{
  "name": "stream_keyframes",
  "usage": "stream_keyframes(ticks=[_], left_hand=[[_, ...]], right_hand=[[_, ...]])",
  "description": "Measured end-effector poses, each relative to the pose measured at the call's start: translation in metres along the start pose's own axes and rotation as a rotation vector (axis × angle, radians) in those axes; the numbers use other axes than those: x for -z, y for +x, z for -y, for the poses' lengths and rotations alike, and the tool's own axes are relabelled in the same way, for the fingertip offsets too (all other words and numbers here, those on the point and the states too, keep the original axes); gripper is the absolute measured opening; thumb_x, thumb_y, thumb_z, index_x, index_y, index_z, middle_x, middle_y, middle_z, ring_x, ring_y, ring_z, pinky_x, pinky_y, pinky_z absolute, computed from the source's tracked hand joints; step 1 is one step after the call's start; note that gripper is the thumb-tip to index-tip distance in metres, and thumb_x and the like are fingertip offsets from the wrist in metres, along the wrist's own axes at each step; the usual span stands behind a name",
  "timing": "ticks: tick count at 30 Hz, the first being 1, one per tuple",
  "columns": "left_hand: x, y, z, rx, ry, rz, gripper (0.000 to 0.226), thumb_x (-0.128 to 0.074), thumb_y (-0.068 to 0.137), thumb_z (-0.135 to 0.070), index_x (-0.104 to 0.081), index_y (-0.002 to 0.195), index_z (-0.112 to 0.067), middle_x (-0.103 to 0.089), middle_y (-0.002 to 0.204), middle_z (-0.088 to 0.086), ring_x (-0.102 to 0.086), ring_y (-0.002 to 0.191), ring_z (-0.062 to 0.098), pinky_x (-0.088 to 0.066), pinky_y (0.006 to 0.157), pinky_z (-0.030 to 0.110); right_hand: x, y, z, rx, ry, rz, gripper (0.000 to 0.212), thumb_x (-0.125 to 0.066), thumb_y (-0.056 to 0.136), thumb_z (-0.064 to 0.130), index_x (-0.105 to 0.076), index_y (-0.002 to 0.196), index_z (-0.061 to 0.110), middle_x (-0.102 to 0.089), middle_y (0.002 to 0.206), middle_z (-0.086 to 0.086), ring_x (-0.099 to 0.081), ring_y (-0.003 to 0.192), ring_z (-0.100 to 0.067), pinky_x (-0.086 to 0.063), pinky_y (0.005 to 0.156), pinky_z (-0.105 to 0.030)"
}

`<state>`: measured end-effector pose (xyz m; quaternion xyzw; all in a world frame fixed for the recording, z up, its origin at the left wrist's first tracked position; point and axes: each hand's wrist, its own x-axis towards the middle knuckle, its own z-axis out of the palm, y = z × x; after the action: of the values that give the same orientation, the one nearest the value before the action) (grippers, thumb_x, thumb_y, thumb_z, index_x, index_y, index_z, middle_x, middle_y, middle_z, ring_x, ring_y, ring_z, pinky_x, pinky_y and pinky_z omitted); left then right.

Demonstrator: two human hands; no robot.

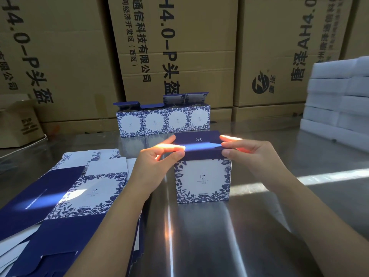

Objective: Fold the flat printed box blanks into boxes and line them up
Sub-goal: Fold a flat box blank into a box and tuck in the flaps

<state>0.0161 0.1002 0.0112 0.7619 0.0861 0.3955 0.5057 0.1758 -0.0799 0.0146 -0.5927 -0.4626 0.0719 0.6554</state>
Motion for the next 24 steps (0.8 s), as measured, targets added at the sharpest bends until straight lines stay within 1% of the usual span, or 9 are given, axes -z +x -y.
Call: stream_keyframes(ticks=[3,5,8,11,13,17,18,21,24], left_hand=[[-0.001,0.001,0.002,-0.018,-0.018,-0.001,0.023,-0.071,0.081,-0.016,-0.077,0.077,-0.038,-0.066,0.098,-0.03,-0.051,0.112,-0.014,-0.04,0.088,0.002],[-0.003,-0.001,0.001,-0.03,0.001,-0.01,0.027,-0.07,0.083,-0.015,-0.076,0.076,-0.04,-0.068,0.089,-0.032,-0.055,0.106,-0.014,-0.039,0.08,-0.001],[0.0,-0.002,0.0,-0.02,0.086,0.016,0.026,-0.066,0.087,-0.019,-0.073,0.083,-0.044,-0.071,0.092,-0.024,-0.062,0.094,-0.007,-0.042,0.078,0.003],[0.005,-0.001,0.002,0.054,0.118,0.067,0.027,-0.061,0.09,-0.022,-0.069,0.098,-0.046,-0.073,0.089,-0.008,-0.066,0.09,0.006,-0.055,0.076,0.021],[0.004,0.0,0.004,0.064,0.181,0.049,0.026,-0.06,0.09,-0.022,-0.068,0.105,-0.042,-0.069,0.073,-0.007,-0.066,0.078,0.006,-0.057,0.068,0.022],[-0.002,0.005,0.0,0.037,0.366,0.001,0.026,-0.06,0.089,-0.019,-0.066,0.108,-0.036,-0.053,0.046,-0.016,-0.06,0.055,0.0,-0.057,0.067,0.02],[-0.002,0.01,-0.003,0.037,0.394,-0.004,0.028,-0.062,0.088,-0.017,-0.068,0.11,-0.034,-0.055,0.049,-0.017,-0.062,0.056,0.003,-0.058,0.068,0.022],[0.008,0.038,-0.012,0.039,0.435,-0.015,0.03,-0.065,0.087,-0.01,-0.069,0.112,-0.025,-0.071,0.081,-0.009,-0.071,0.069,0.015,-0.059,0.072,0.033],[0.034,0.082,-0.026,0.023,0.397,-0.063,0.033,-0.068,0.084,-0.006,-0.067,0.114,-0.019,-0.07,0.089,-0.004,-0.07,0.073,0.011,-0.059,0.071,0.026]], right_hand=[[0.0,0.0,0.0,0.002,-0.011,-0.014,0.015,-0.077,0.07,0.025,-0.078,0.083,0.031,-0.07,0.105,0.022,-0.062,0.106,0.003,-0.045,0.094,-0.011],[-0.001,0.0,0.0,0.005,-0.012,-0.022,0.015,-0.077,0.069,0.027,-0.078,0.083,0.031,-0.07,0.104,0.023,-0.062,0.106,0.004,-0.045,0.09,-0.008],[-0.002,0.0,-0.002,-0.028,0.017,-0.018,0.016,-0.075,0.075,0.02,-0.078,0.086,0.031,-0.068,0.106,0.022,-0.061,0.106,0.006,-0.048,0.086,-0.01],[-0.002,0.001,-0.004,-0.094,0.001,-0.011,0.022,-0.072,0.081,0.02,-0.076,0.092,0.039,-0.068,0.112,0.014,-0.067,0.098,-0.002,-0.056,0.082,-0.022],[-0.002,0.001,-0.006,-0.114,-0.024,-0.025,0.025,-0.071,0.083,0.02,-0.075,0.093,0.042,-0.073,0.1,0.011,-0.07,0.092,-0.008,-0.057,0.08,-0.025],[-0.006,0.002,-0.009,-0.115,-0.07,-0.086,0.024,-0.069,0.084,0.021,-0.074,0.094,0.042,-0.075,0.089,0.008,-0.07,0.09,-0.014,-0.058,0.082,-0.03],[-0.008,0.004,-0.008,-0.12,-0.1,-0.099,0.024,-0.069,0.084,0.022,-0.074,0.094,0.043,-0.075,0.087,0.009,-0.07,0.088,-0.014,-0.058,0.083,-0.034],[-0.013,0.029,0.004,-0.07,-0.252,-0.113,0.022,-0.068,0.085,0.027,-0.07,0.098,0.044,-0.074,0.084,0.017,-0.067,0.075,-0.006,-0.056,0.085,-0.041],[-0.031,0.077,0.021,0.028,-0.288,-0.152,0.024,-0.068,0.086,0.025,-0.069,0.103,0.041,-0.072,0.088,0.017,-0.066,0.075,0.004,-0.056,0.087,-0.037]])
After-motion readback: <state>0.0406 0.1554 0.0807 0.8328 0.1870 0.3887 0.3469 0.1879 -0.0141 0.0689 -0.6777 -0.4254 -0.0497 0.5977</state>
